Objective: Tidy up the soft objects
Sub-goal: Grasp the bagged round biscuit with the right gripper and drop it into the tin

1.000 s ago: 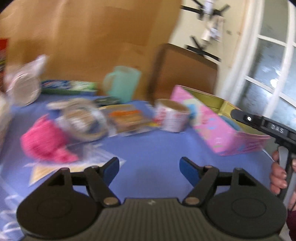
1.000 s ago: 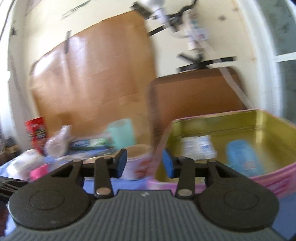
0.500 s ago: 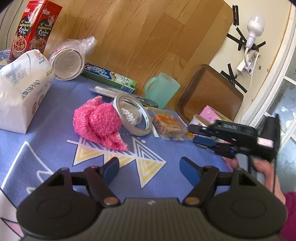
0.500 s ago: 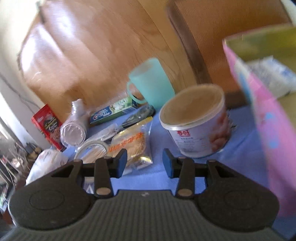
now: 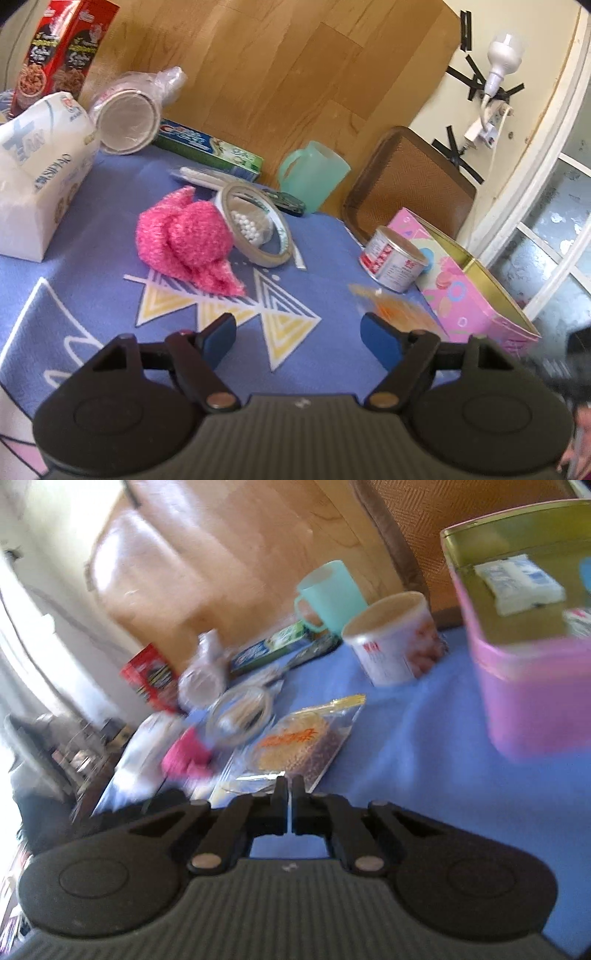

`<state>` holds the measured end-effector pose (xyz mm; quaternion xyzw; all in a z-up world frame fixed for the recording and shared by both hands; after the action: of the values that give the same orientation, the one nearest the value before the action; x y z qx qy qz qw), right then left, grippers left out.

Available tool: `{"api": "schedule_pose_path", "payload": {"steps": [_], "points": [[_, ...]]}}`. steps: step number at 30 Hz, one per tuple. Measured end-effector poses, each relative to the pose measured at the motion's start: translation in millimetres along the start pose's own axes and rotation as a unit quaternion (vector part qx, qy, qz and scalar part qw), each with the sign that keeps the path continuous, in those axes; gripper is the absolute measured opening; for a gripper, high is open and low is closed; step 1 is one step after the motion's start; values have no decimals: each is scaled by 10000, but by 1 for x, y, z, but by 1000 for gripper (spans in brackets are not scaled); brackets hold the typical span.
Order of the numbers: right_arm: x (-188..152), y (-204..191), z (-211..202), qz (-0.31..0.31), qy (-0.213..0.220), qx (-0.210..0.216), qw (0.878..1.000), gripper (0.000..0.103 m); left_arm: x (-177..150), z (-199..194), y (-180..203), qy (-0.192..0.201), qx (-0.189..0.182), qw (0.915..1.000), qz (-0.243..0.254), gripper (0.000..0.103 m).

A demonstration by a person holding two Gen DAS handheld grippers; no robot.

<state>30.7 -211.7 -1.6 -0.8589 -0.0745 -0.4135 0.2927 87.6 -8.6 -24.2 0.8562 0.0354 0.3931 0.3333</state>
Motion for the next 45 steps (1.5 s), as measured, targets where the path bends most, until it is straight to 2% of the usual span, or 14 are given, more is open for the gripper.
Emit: {"api": "schedule_pose_path", "payload": {"steps": [1, 4, 8, 15, 16, 18, 21, 23, 25, 29, 32, 36, 43, 45], "points": [[-5, -1, -11, -227, 40, -65, 9997, 4, -1, 1, 4, -58, -62, 10000, 45, 77], [-15, 7, -51, -1003, 321, -940, 9900, 11, -11, 5, 30, -370, -511, 9980, -10, 77], [-17, -6, -64, -1521, 549, -1019, 9816, 57, -25, 13, 74, -695, -851, 9935, 296, 77], [-18, -23, -5, -2408, 197, -891, 9663, 58, -45, 28, 102, -1085, -764, 9899, 508, 78], [-18, -21, -3, -2448, 150, -860, 9656, 59, -47, 29, 103, -1118, -738, 9896, 516, 78], [-20, -17, 6, -2495, 69, -845, 9646, 73, -51, 31, 105, -1166, -693, 9891, 576, 78], [-22, -16, 13, -2570, 29, -831, 9628, 75, -54, 38, 108, -1233, -605, 9879, 722, 78], [-23, -19, 17, -2592, -9, -795, 9626, 75, -58, 42, 107, -1317, -580, 9866, 767, 72], [-26, -19, 20, -2604, -56, -766, 9624, 75, -66, 48, 107, -1487, -589, 9840, 783, 56], [-30, -22, 17, -2598, -76, -831, 9620, 70, -71, 47, 113, -1448, -448, 9838, 961, 55], [-28, -17, -5, -2415, 79, -1007, 9651, 68, -71, 45, 131, -1517, -713, 9809, 990, 55], [-33, 2, -48, -2234, 310, -1554, 9618, 67, -93, 57, 178, -1815, -1120, 9657, 1482, 55], [-52, 55, -119, -1706, 389, -2601, 9496, 67, -158, 96, 258, -2524, -1710, 9276, 2161, 56], [-58, 67, -130, -1536, 371, -2730, 9489, 67, -170, 105, 268, -2635, -1716, 9212, 2290, 65]]}}
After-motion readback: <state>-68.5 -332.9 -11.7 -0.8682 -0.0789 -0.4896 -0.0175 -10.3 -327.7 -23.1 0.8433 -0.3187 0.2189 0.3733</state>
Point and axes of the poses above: each gripper's, at about its wrist camera, not at the fingertips, and z roughly the way its jaws point, y to its right, x to its top, the point moved 10 cm from there along z, roughly the way its jaws point, and after that the axes turned 9 degrees about -z, right-handed, at the moved point
